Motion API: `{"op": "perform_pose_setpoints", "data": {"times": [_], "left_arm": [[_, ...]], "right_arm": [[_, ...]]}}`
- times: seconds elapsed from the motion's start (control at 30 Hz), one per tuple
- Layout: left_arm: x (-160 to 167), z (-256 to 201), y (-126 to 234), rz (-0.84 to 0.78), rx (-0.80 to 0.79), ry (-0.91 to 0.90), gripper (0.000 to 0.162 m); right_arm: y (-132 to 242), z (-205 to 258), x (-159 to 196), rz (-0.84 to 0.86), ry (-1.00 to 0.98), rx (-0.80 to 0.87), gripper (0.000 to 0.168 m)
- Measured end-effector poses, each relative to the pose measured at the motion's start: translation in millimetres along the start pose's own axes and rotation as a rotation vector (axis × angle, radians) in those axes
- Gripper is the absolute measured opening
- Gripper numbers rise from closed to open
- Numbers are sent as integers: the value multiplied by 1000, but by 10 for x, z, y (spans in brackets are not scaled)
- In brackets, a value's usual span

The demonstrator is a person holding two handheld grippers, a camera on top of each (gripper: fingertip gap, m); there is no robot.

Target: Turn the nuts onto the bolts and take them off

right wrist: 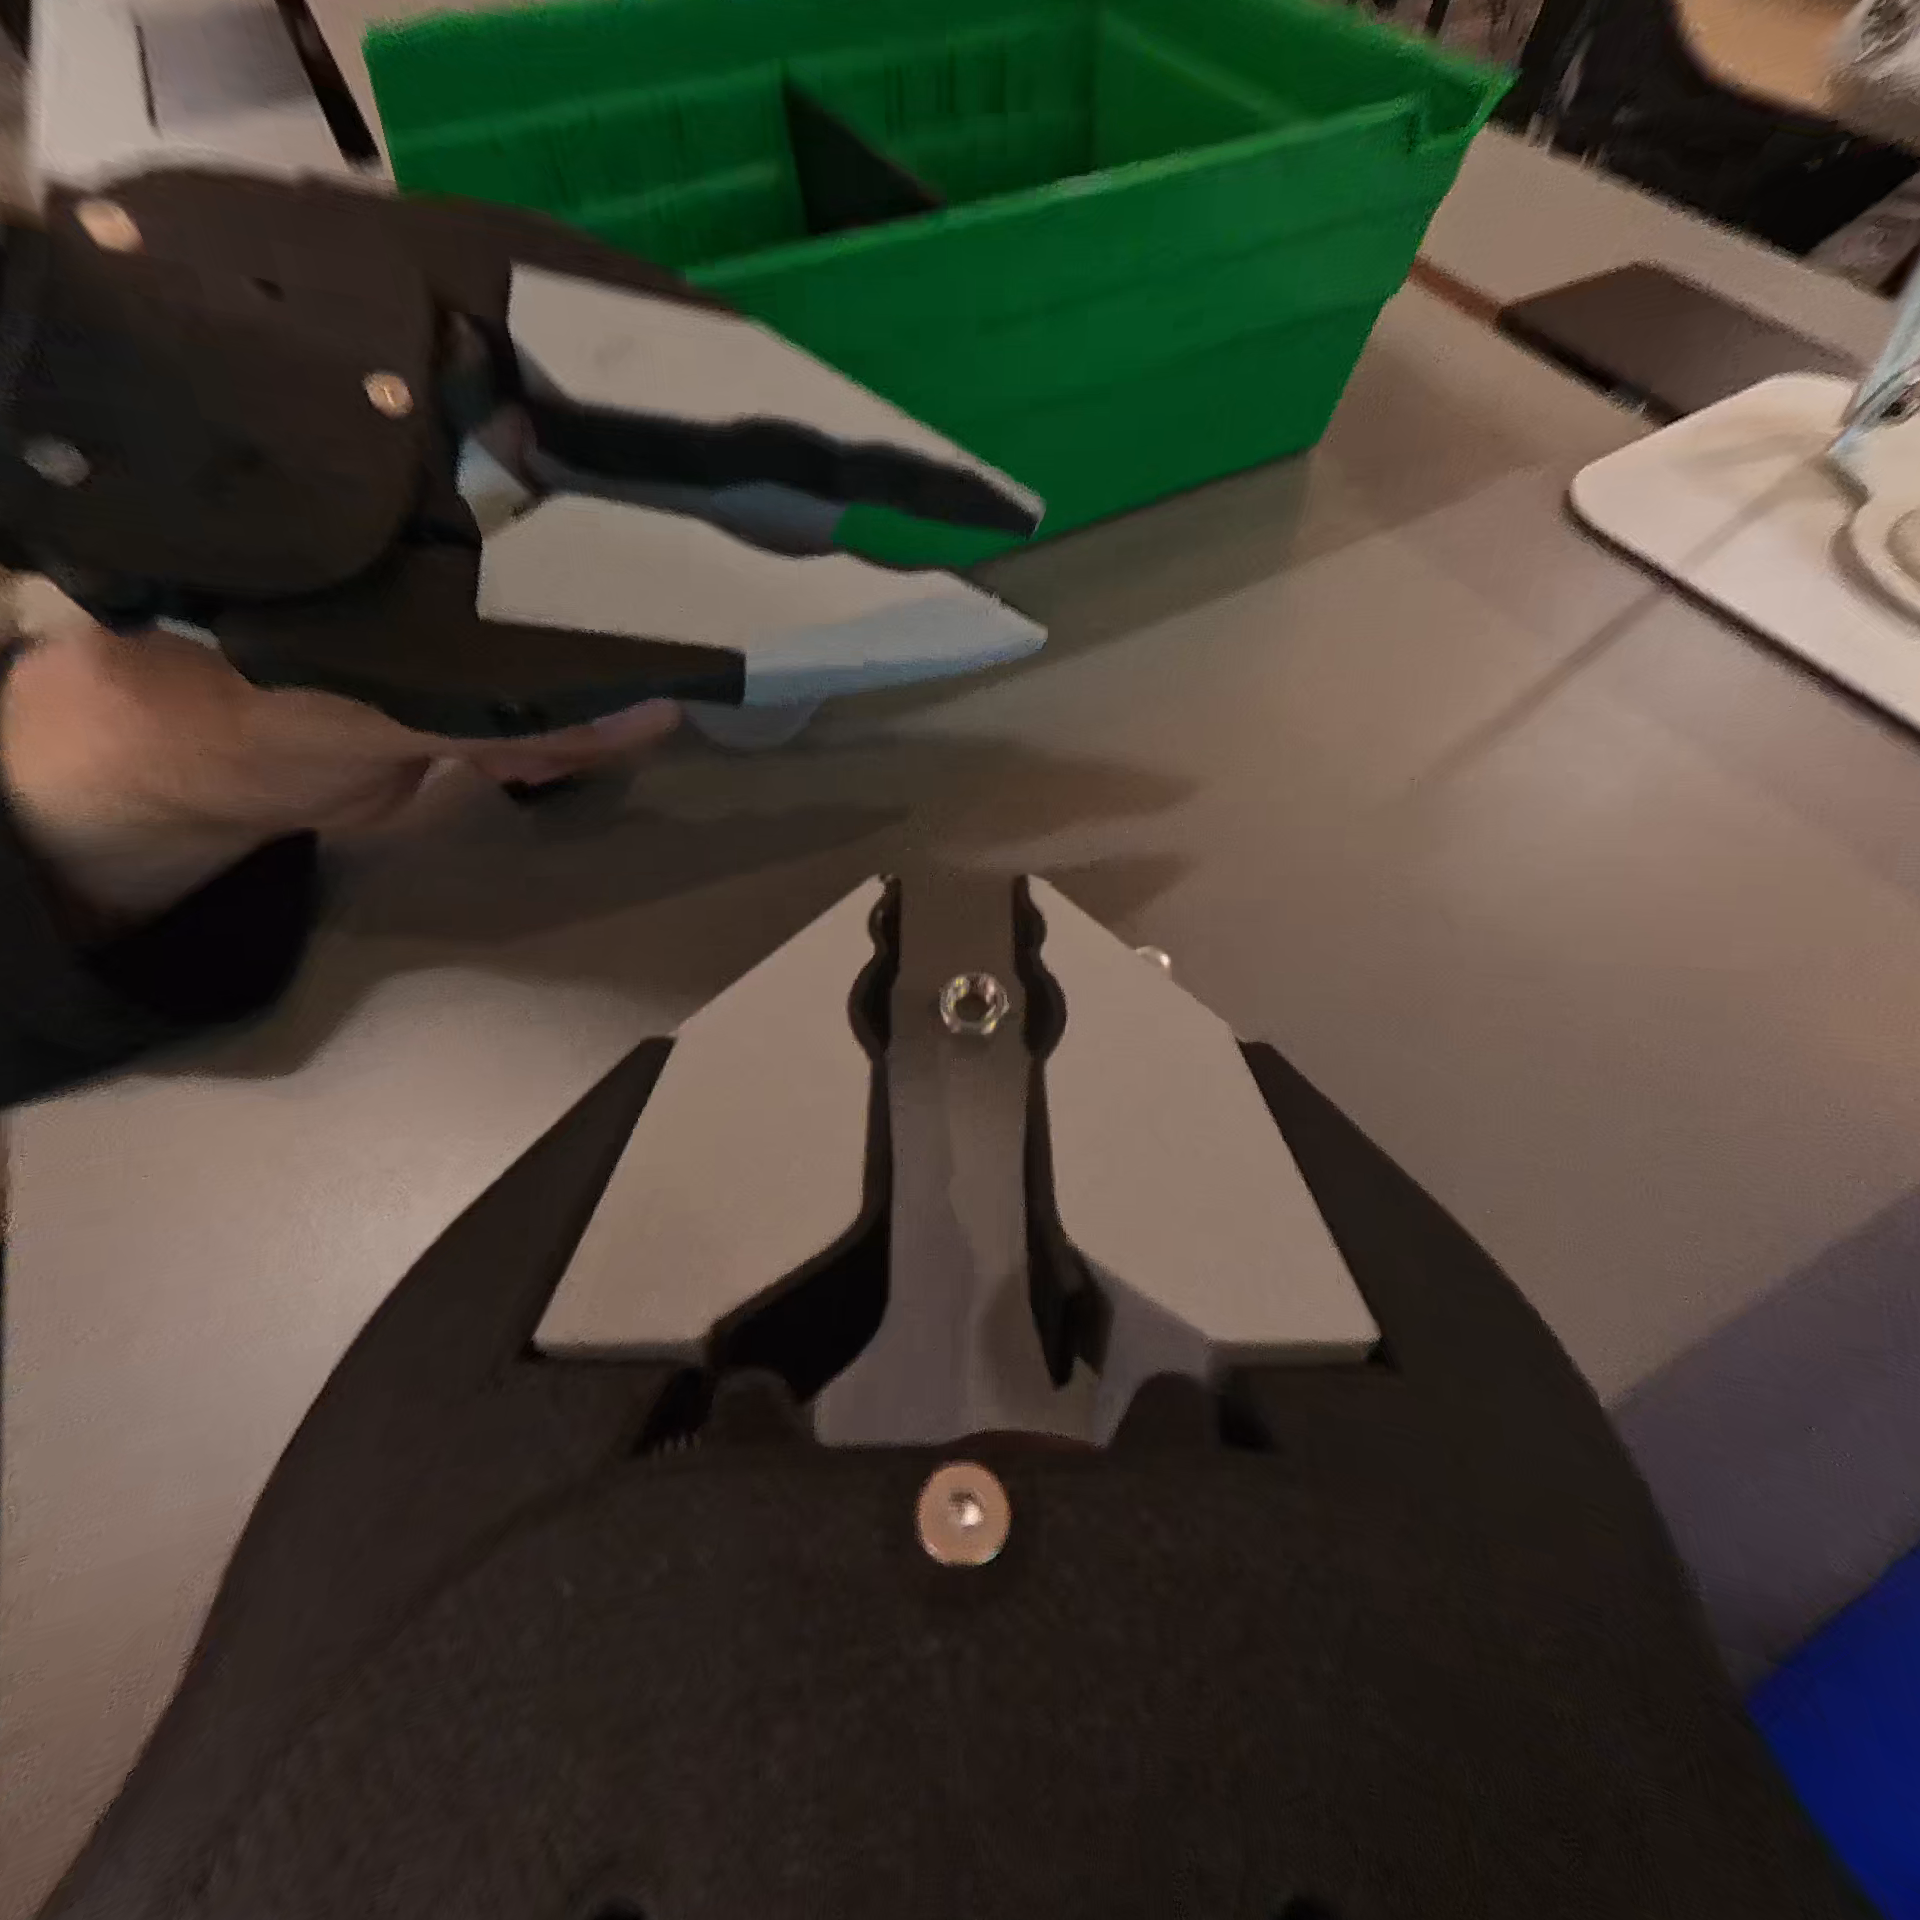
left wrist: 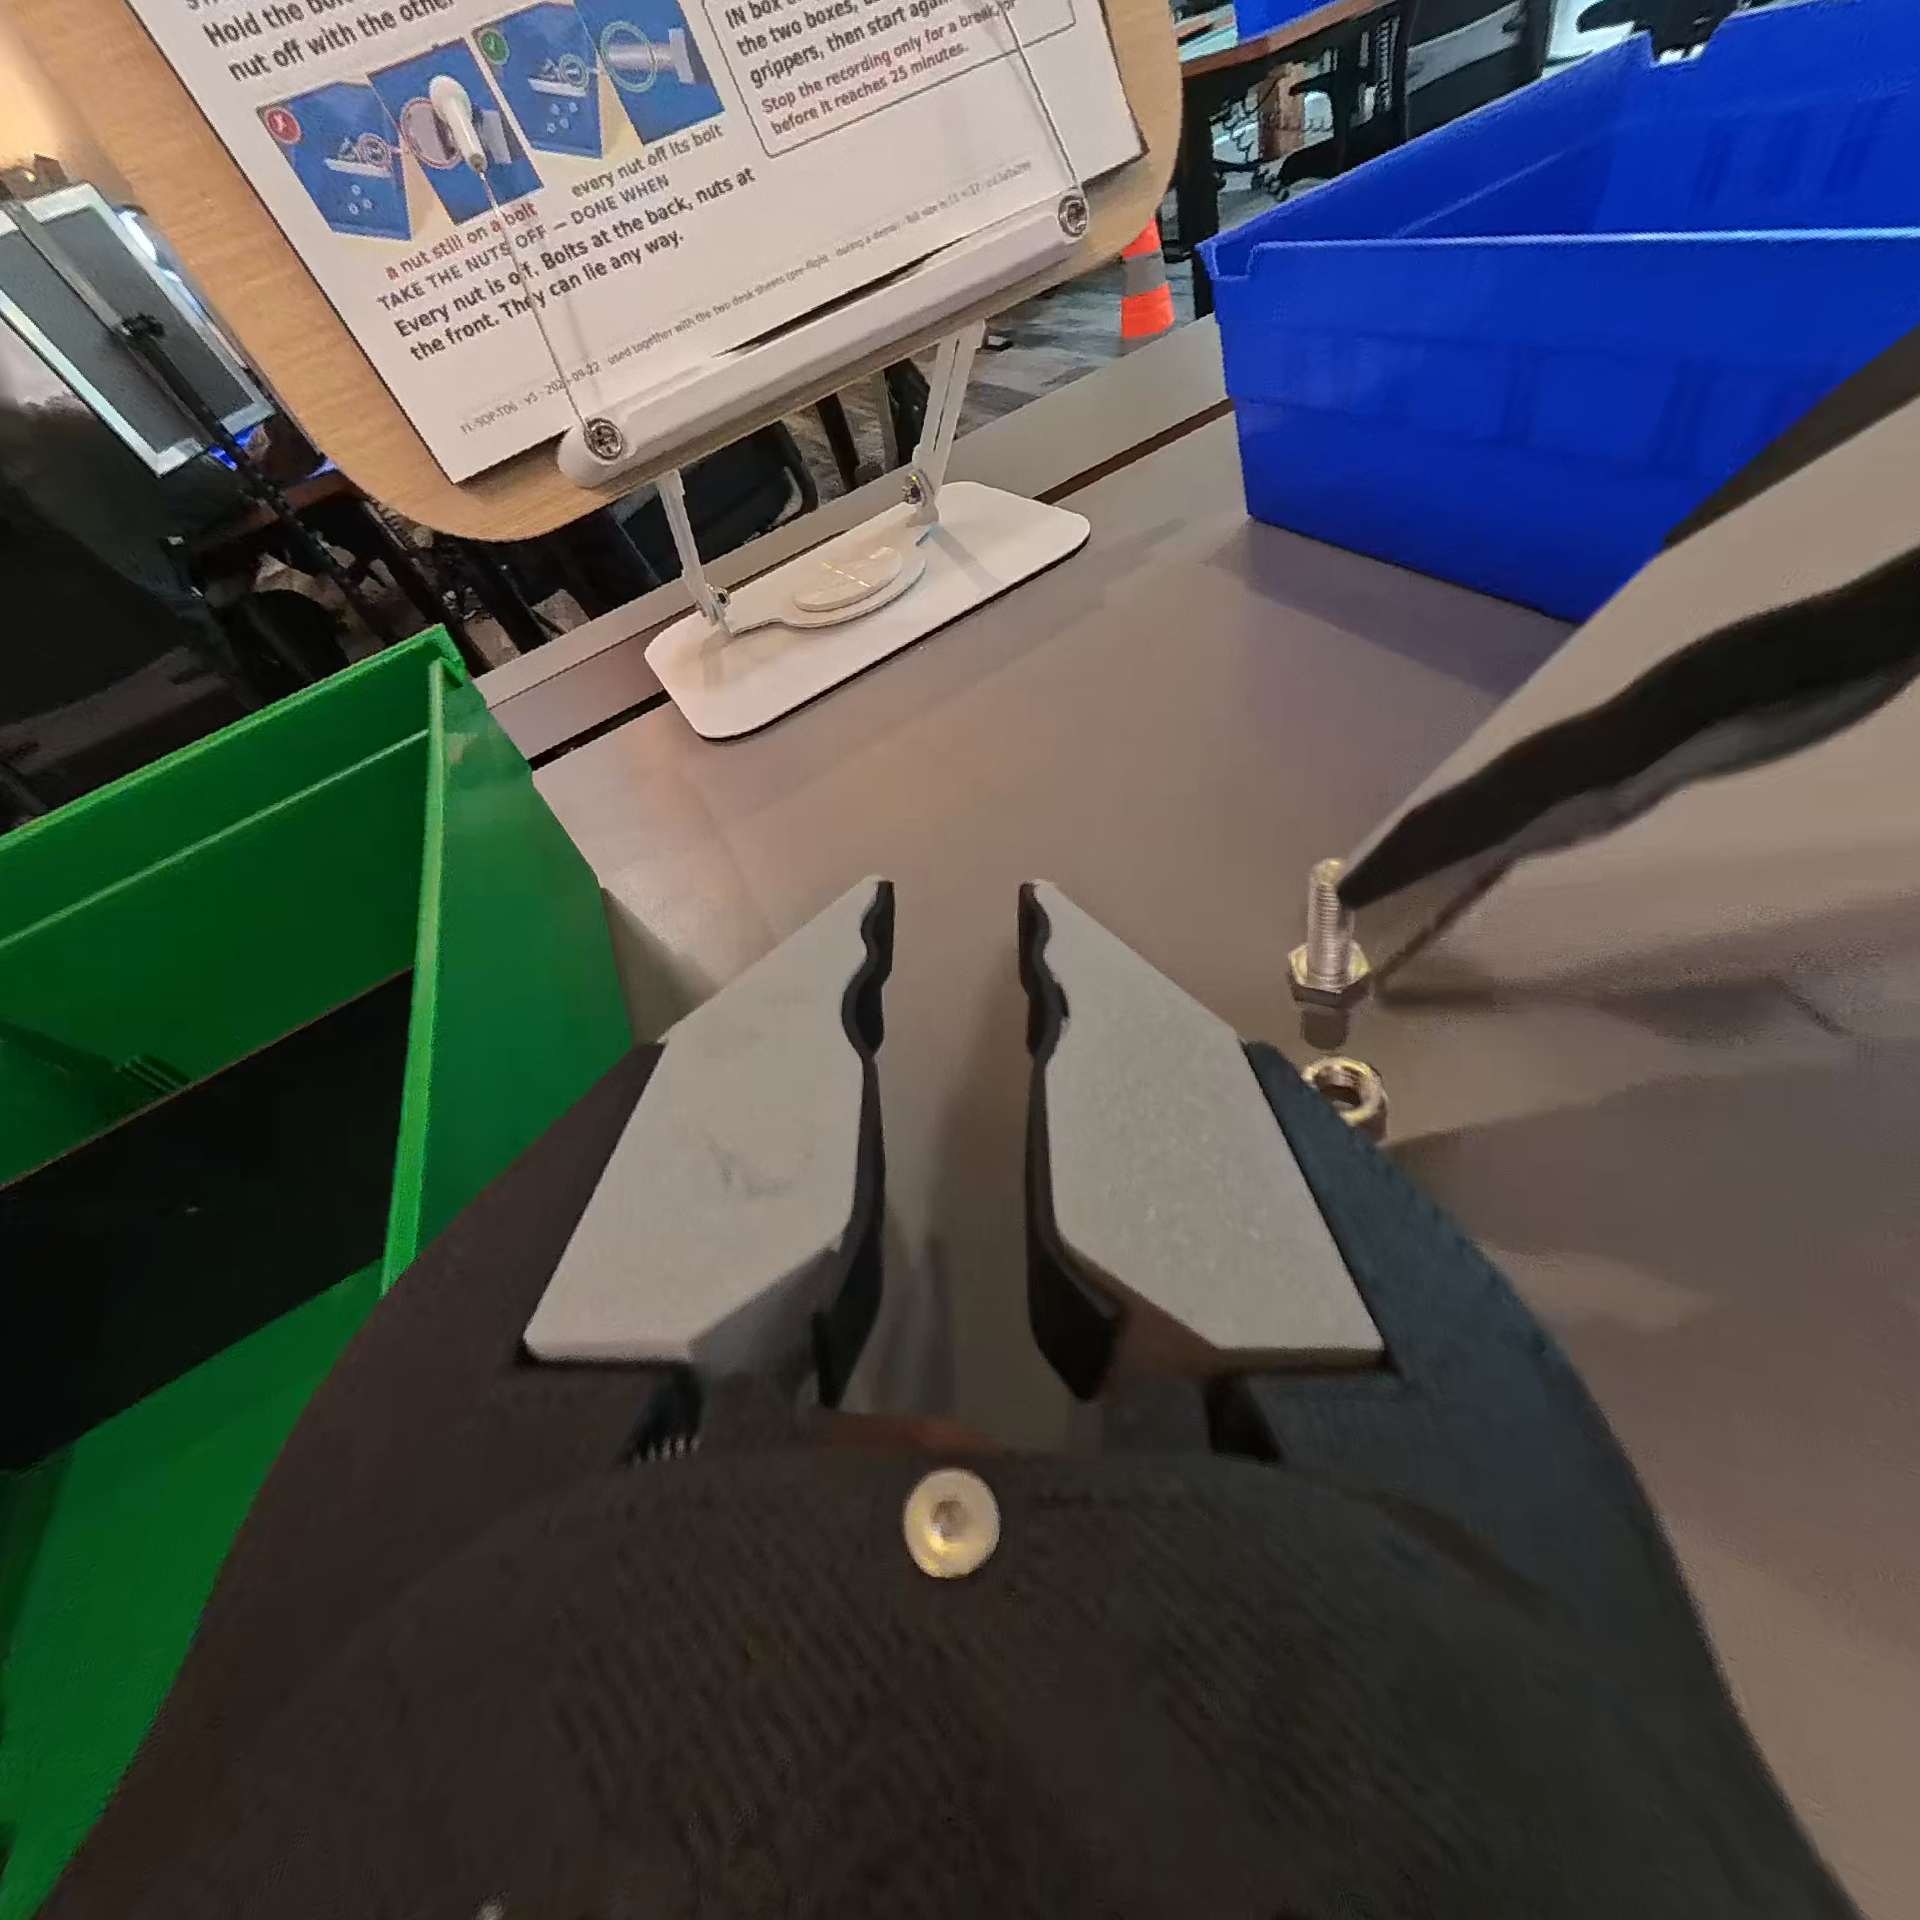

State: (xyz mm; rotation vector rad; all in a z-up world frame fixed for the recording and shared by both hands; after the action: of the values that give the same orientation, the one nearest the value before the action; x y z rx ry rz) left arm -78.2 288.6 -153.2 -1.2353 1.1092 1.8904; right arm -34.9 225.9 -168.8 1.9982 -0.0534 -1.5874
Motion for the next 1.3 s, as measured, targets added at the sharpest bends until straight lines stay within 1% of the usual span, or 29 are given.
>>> {"op": "perform_pose_setpoints", "data": {"times": [0.03,0.13,0.27,0.33,0.43,0.6,0.73,0.8,0.9,1.03,1.3], "left_arm": [[6,0,-4,7,-4,-9,21],[21,19,-3,19,-18,-17,21],[18,14,-3,17,-15,-17,21],[18,11,-6,18,-14,-20,21],[17,3,-8,18,-9,-23,21],[-15,-106,-42,8,45,-54,22],[-5,-127,-56,21,44,-75,22],[-3,-125,-59,22,45,-73,22],[-3,-126,-59,23,43,-74,22],[-6,-122,-54,19,42,-71,22],[-8,-116,-34,9,49,-52,22]], "right_arm": [[-39,24,56,32,29,7,21],[-128,47,197,104,118,49,21],[-241,79,382,195,178,62,22],[-255,105,393,200,178,49,16],[-231,56,370,195,193,80,16],[-2,-86,104,77,139,109,15],[126,-386,39,46,119,258,15],[105,-469,87,73,89,296,15],[-10,-497,293,193,63,290,15],[-94,-513,502,302,49,278,16],[-78,-548,485,290,-1,267,16]]}}
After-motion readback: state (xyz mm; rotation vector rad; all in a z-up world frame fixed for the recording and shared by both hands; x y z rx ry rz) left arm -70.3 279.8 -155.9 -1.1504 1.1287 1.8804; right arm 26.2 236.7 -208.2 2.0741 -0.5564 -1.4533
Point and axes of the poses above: each gripper's, where its closed fingertips meet, y back along the fingers, x out of its underside, z = x × y across the jaws, the point moved 2 cm from there along y, back along the fingers, and after that the axes turned 15 degrees about x, right-handed, at the moved point
